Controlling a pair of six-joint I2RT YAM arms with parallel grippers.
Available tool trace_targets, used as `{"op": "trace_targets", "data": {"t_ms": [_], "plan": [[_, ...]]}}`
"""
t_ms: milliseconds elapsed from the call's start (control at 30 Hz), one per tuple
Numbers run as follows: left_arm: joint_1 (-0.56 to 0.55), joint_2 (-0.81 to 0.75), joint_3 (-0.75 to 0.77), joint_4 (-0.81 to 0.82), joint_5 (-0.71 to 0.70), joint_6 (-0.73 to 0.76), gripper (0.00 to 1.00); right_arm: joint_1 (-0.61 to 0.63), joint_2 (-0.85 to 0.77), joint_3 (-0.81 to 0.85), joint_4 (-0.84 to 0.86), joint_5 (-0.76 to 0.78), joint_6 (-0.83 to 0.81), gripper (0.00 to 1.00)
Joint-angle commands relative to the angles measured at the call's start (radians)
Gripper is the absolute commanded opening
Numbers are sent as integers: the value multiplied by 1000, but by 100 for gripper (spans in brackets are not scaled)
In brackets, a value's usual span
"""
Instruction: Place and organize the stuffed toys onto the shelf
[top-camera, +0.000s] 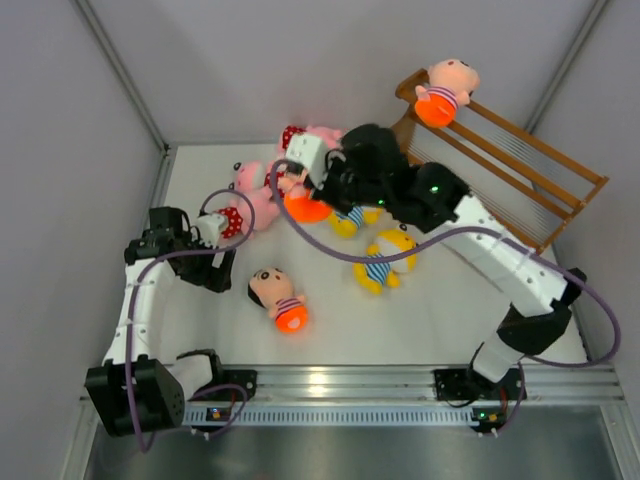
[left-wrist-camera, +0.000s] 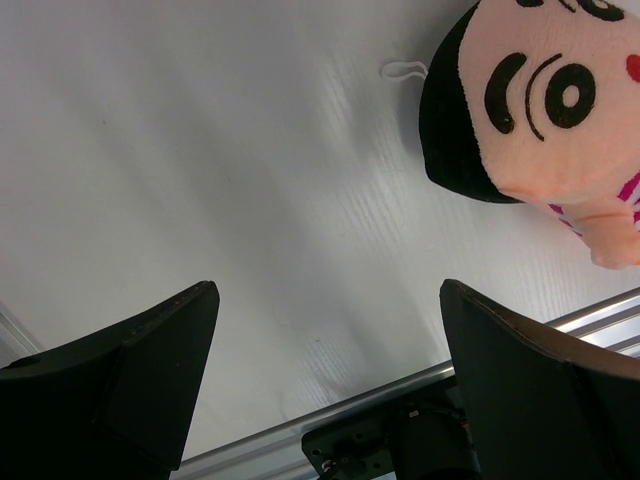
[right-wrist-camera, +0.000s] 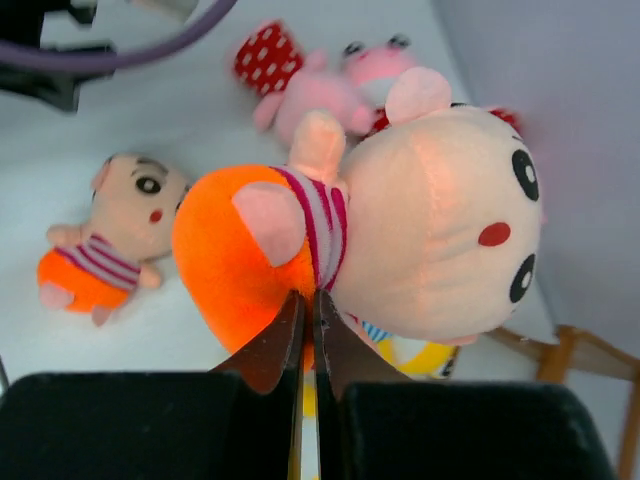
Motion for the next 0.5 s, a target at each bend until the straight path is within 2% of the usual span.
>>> {"op": "trace_targets", "data": {"t_ms": [0, 67, 167, 200, 300, 400, 467], "plan": [[-6, -24, 37, -10, 14, -12, 98, -50, -78, 262, -296, 134, -37, 0], [-4, -32, 37, -10, 13, -14, 98, -82, -148, 256, -265, 165, -57, 0], [-4, -38, 37, -10, 13, -15, 98, -216, -203, 277, -242, 234, -49, 0], [-4, -39, 37, -10, 11, -14, 98, -293, -219, 270, -227, 304, -57, 0], [-6, -44, 37, -8, 13, -15, 98, -432, -265, 195, -143, 421, -126, 0], [-6, -45, 31, -10, 19, -8, 98, -564, -302, 71, -23, 342, -218, 0], [-4, -44, 31, -10, 19, -6, 98, -653, -299, 22, 17, 176, -232, 0]]}}
